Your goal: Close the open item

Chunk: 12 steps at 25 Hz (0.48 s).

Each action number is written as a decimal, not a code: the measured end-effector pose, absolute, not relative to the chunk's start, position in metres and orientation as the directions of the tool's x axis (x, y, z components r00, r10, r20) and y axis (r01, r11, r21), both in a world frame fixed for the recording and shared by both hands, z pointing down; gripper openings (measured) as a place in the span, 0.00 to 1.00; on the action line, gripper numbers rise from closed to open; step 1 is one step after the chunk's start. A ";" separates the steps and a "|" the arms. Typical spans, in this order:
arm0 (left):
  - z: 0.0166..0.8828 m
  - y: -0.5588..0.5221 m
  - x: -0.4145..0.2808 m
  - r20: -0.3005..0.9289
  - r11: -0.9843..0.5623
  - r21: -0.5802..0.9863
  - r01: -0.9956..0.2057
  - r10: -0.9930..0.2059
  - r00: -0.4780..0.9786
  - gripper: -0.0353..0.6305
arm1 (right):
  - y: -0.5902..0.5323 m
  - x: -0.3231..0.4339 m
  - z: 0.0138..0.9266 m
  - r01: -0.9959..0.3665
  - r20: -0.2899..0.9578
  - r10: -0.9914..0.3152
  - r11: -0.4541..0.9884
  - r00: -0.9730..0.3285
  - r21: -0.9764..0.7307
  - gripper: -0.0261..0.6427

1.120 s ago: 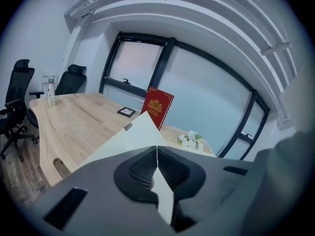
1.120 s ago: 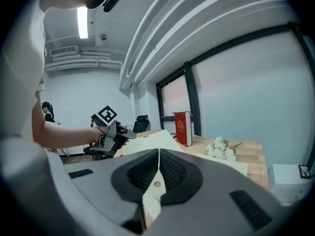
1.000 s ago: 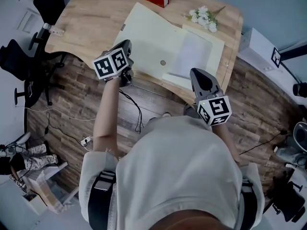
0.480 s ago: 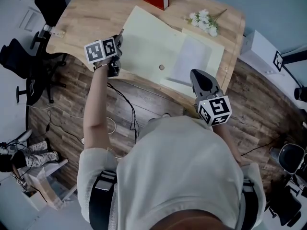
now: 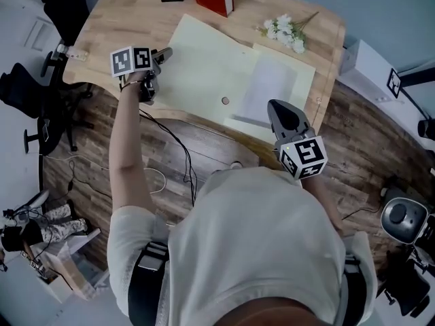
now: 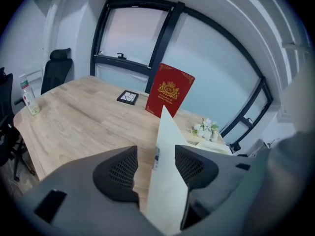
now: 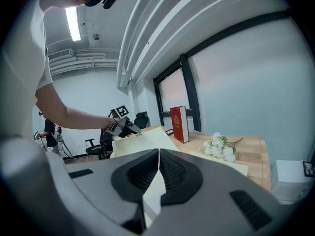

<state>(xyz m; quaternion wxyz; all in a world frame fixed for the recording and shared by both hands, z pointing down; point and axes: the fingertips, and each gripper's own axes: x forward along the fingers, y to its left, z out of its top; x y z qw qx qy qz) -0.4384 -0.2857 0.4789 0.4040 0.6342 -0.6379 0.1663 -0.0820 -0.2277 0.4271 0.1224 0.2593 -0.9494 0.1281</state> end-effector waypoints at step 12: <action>0.498 -0.283 -0.437 0.786 0.086 0.315 -0.945 -0.582 0.209 0.17 | -0.227 -0.079 0.439 -0.543 0.321 -0.471 0.819 -0.821 -0.186 0.07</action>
